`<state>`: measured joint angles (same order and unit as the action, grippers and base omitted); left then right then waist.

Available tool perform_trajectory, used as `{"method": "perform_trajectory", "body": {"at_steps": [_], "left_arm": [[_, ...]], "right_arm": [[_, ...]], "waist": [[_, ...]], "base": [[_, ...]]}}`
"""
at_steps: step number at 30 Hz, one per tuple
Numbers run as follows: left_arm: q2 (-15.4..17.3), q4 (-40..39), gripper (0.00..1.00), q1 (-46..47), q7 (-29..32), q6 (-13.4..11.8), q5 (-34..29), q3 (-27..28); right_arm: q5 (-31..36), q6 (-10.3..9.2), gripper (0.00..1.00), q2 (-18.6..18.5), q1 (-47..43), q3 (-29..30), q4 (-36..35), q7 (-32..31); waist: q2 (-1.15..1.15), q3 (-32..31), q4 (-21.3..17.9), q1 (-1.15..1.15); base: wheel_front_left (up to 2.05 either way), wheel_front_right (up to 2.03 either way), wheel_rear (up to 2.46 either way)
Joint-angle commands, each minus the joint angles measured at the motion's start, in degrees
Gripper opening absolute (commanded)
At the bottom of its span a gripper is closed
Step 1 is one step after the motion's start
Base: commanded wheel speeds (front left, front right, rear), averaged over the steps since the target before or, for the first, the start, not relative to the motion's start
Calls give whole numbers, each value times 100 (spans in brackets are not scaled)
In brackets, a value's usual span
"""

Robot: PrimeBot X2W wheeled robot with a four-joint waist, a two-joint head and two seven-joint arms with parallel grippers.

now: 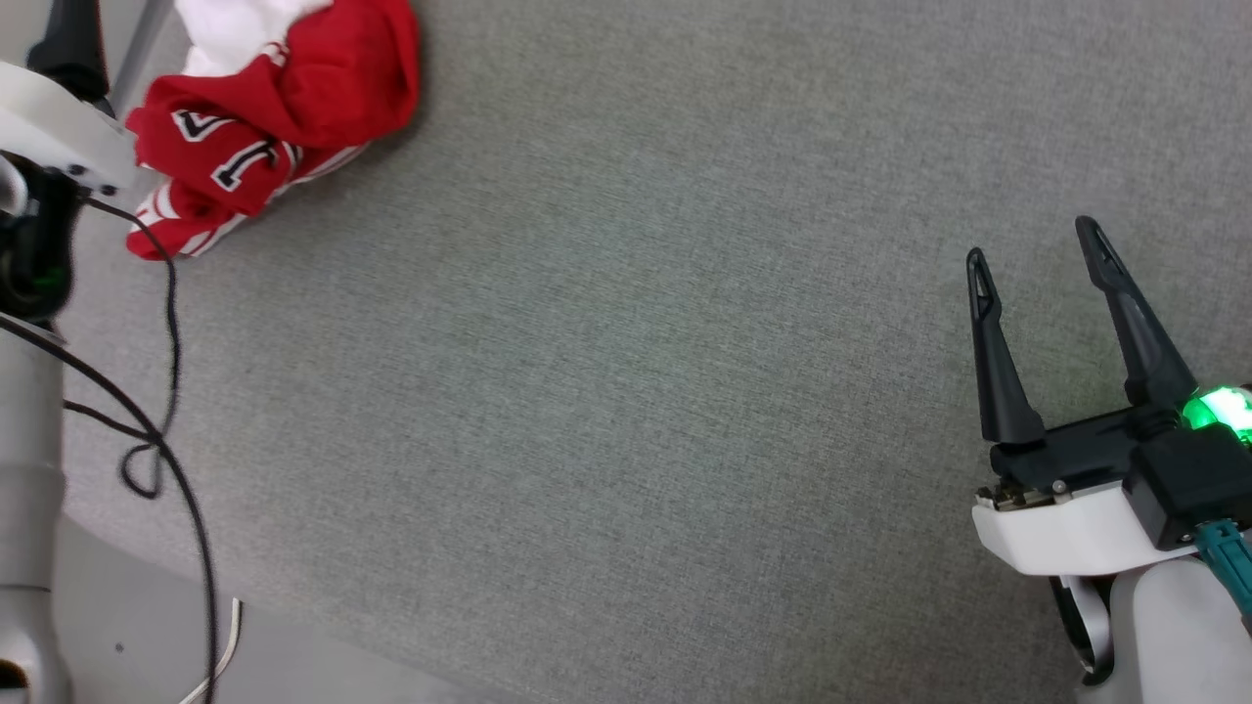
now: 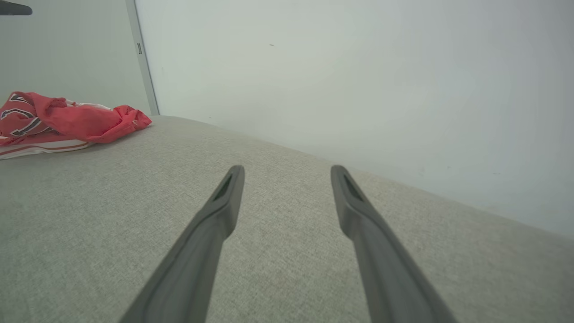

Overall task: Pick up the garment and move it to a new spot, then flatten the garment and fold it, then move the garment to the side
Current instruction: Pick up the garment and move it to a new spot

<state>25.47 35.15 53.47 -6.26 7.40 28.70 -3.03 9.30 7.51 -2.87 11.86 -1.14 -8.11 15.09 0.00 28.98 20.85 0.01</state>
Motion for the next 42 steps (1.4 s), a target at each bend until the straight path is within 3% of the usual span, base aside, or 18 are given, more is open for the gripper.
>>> {"method": "perform_trajectory", "body": {"at_steps": [1,8,18,23,29,30,31,42], "left_arm": [[197,79,100,208,183,-1,308,-200],[738,576,100,583,1842,-1,1642,-1159],[1169,858,100,732,4222,0,3073,-2099],[1133,1049,100,620,4722,0,3382,-2463],[957,1277,100,458,4676,-8,3523,-2809],[948,1298,35,450,4639,-8,3542,-2858],[965,1311,0,464,4556,-8,3560,-2900],[1780,846,0,977,3452,-7,3407,-3384]], "right_arm": [[46,-4,100,0,131,-17,-89,12],[219,-4,100,1,281,-64,-337,12],[316,-4,100,-1,378,-96,-458,12],[332,-4,100,0,438,-86,-513,12],[306,-4,100,0,483,-81,-533,12],[296,-4,100,0,488,-79,-529,12],[282,-4,100,0,490,-73,-533,12],[-116,-4,100,0,264,-66,-336,12]], "waist": [[0,220,-125,-1],[0,560,-229,-1],[0,880,-398,-1],[0,1013,-469,-1],[0,1069,-528,-1],[0,1057,-534,-1],[0,1030,-537,-1],[0,167,-552,-1]], "base": [[0,0,0],[0,0,0],[0,0,0],[0,0,0],[0,0,0],[0,0,0],[0,0,0],[0,0,0]]}}
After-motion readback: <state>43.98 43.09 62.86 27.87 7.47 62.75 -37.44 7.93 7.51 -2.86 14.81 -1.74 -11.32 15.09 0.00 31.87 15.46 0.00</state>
